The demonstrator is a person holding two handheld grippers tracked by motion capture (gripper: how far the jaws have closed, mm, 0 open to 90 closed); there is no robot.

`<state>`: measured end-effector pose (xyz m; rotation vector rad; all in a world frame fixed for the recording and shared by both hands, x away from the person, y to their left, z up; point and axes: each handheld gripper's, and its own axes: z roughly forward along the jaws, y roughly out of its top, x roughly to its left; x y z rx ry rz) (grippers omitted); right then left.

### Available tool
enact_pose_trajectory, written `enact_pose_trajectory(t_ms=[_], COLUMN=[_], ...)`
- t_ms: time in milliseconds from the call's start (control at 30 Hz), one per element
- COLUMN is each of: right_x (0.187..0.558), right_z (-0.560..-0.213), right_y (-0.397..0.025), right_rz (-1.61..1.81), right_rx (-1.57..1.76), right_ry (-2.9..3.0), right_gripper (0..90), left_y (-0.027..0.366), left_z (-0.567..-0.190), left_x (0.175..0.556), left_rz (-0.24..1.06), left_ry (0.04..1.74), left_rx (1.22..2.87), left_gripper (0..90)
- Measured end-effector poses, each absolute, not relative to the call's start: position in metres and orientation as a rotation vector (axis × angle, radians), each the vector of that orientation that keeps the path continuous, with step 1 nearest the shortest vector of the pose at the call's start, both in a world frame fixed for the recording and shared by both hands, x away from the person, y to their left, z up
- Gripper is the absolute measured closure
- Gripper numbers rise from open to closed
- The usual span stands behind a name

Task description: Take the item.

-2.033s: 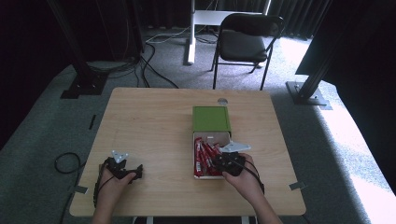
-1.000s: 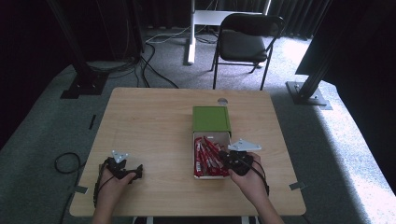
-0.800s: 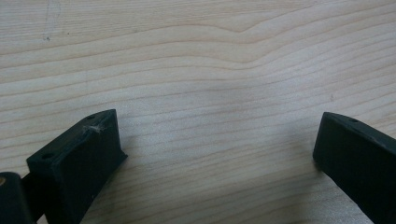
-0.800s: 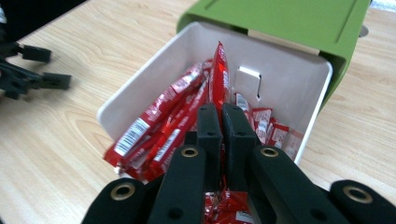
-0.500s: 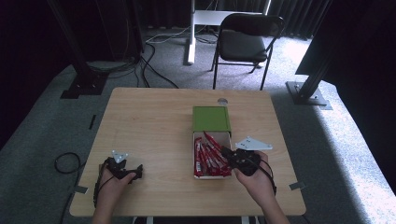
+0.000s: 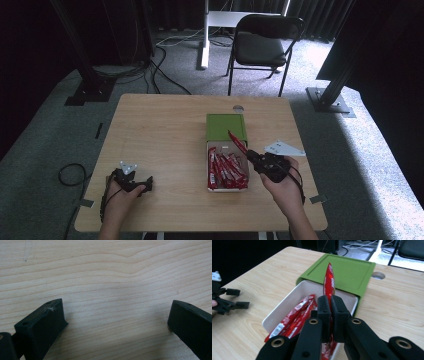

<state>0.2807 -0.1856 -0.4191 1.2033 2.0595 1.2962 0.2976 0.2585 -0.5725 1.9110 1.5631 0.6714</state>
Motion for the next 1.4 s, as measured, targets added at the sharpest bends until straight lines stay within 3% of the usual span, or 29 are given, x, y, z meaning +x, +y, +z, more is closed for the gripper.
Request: enact_pose_trajectory(t_ms=[700, 1400], right_x=[0.292, 0.297], right_z=[-0.426, -0.462], right_y=[-0.237, -0.287], right_rz=[1.261, 1.169], right_rx=[1.335, 1.451], right_ry=[1.881, 1.748], right_gripper=[86.8, 86.6], left_y=[0.259, 0.259], left_z=[-0.573, -0.573], left_x=[0.298, 0.298], left_rz=[0.672, 0.672], left_ry=[1.563, 1.563], left_rx=[1.911, 1.911], left_gripper=[1.9, 1.9])
